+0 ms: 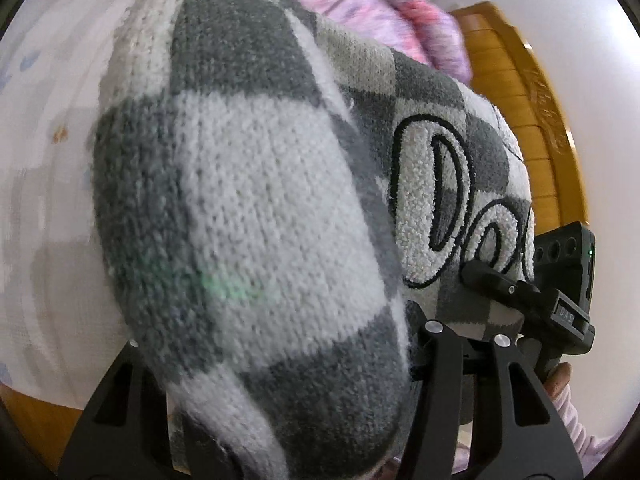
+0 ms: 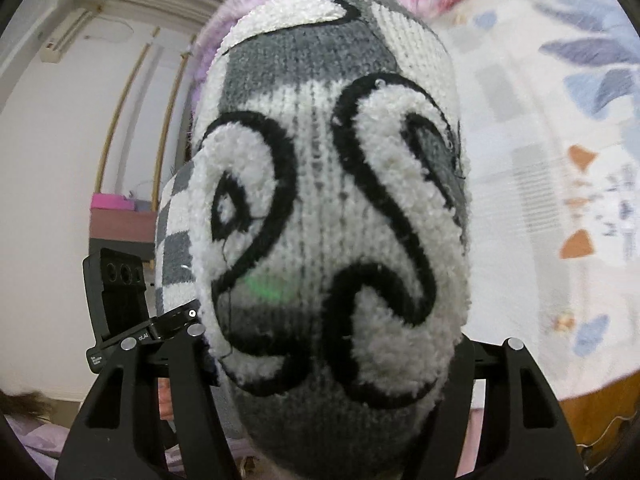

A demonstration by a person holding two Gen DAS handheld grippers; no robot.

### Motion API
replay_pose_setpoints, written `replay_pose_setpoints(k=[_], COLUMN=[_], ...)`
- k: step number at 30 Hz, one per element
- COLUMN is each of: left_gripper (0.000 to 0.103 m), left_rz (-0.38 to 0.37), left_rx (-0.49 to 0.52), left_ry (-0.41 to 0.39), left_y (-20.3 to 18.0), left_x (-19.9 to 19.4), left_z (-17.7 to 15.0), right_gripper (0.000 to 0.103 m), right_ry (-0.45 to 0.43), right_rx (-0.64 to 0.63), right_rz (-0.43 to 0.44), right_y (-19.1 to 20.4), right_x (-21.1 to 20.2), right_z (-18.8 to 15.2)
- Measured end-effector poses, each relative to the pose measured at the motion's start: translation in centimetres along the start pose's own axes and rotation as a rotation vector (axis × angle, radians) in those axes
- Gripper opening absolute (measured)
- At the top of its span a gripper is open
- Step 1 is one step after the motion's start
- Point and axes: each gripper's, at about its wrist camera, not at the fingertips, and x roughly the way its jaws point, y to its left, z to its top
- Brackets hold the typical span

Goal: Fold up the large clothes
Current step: 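Grasp the folded cardigan with both grippers and lift it off the bed, then carry the folded cardigan with both grippers and lower it near the headboard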

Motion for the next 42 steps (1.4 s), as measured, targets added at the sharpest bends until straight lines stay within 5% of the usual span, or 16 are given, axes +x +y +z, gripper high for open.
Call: replay_pose_setpoints(k=[10, 18, 23, 34, 42], left_gripper=[0.055, 0.055, 0.055, 0.055, 0.055], left_rz=[-0.101, -0.112, -0.147, -0.158, -0.184], left_rx=[0.147, 0.167, 0.147, 0.241, 0.301], left_ry=[-0.078, -0.158, -0.139, 0.037, 0.168], left_y=[-13.1, -24.5, -29.6, -36.4, -42.9], left_x=[0.2, 6.6, 10.0, 20.7, 31.1], left_z=[-3.2, -7.5, -9.3, -5.6, 0.9], right_gripper=[0.061, 0.061, 0.061, 0.061, 0.061], right_ry=[-0.149, -0.159, -0.173, -0.232, -0.263], right_rx=[-0.071, -0.163, -0.157, 0.017, 0.159], right_rz=[0.011, 0.012, -0.014, -0.050, -0.099], right_y=[-1.2, -8.3, -11.3, -21.6, -29.4], right_x=[-12.2, -22.9, -28.9, -36.4, -39.6], right_z=[-0.9, -1.0, -0.7, 0.6, 4.3])
